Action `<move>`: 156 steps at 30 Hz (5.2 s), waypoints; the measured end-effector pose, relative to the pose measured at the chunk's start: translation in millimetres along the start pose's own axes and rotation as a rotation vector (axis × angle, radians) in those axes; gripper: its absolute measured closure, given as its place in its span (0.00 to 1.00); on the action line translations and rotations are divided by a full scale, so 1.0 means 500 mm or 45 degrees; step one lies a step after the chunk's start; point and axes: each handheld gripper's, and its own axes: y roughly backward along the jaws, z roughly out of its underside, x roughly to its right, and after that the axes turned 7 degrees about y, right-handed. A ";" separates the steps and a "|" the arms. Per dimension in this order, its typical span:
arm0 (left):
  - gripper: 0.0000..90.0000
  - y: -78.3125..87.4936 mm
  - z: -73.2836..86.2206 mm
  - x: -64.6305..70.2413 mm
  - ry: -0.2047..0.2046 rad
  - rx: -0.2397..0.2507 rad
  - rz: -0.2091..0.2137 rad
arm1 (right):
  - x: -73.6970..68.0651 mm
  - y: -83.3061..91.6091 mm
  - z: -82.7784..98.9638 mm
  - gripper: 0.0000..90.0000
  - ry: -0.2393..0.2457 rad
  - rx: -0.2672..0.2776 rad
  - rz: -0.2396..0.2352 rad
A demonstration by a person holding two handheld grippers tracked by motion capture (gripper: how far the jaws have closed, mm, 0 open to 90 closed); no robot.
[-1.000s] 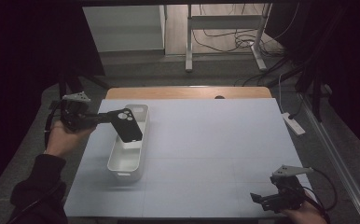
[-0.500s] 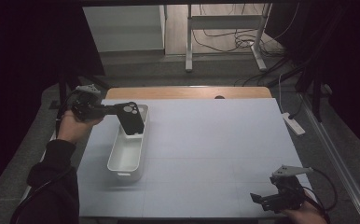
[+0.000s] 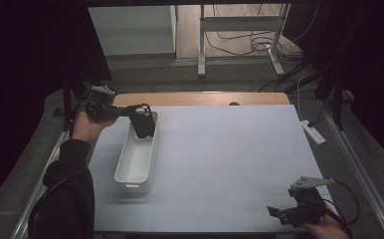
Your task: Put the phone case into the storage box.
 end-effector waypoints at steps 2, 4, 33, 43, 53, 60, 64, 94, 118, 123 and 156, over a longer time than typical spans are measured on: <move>0.93 -0.006 -0.004 -0.005 -0.001 -0.002 -0.012 | 0.000 0.000 0.000 0.00 -0.001 0.000 -0.001; 0.93 -0.012 -0.007 -0.008 -0.006 -0.005 -0.023 | 0.000 0.000 0.000 0.00 0.002 0.003 -0.002; 0.90 -0.049 -0.019 -0.016 -0.127 0.109 -0.111 | 0.002 -0.001 0.001 0.01 -0.009 -0.006 -0.008; 0.83 -0.070 -0.016 -0.019 -0.100 0.103 -0.181 | 0.003 0.000 0.001 0.01 -0.007 -0.008 -0.008; 0.73 -0.077 -0.006 -0.024 -0.011 0.089 -0.135 | 0.003 0.000 0.001 0.01 -0.012 -0.001 -0.007; 0.60 -0.076 0.006 -0.025 0.077 0.069 -0.096 | 0.002 0.000 0.001 0.01 -0.005 -0.007 -0.004; 0.55 -0.076 0.013 -0.022 0.111 0.062 -0.081 | 0.002 0.001 0.001 0.01 -0.004 0.002 -0.003; 0.29 -0.067 0.033 -0.007 0.175 0.080 -0.096 | 0.001 0.000 0.001 0.01 0.001 0.002 -0.003; 0.02 -0.060 0.038 0.033 0.159 0.075 -0.069 | -0.003 0.001 0.000 0.01 0.020 0.011 0.005; 0.01 -0.059 0.046 0.042 0.158 0.079 -0.062 | -0.003 0.002 0.001 0.01 0.022 0.014 0.007; 0.00 -0.001 0.101 0.118 0.163 0.170 -0.013 | -0.012 0.015 0.006 0.00 0.013 0.066 0.112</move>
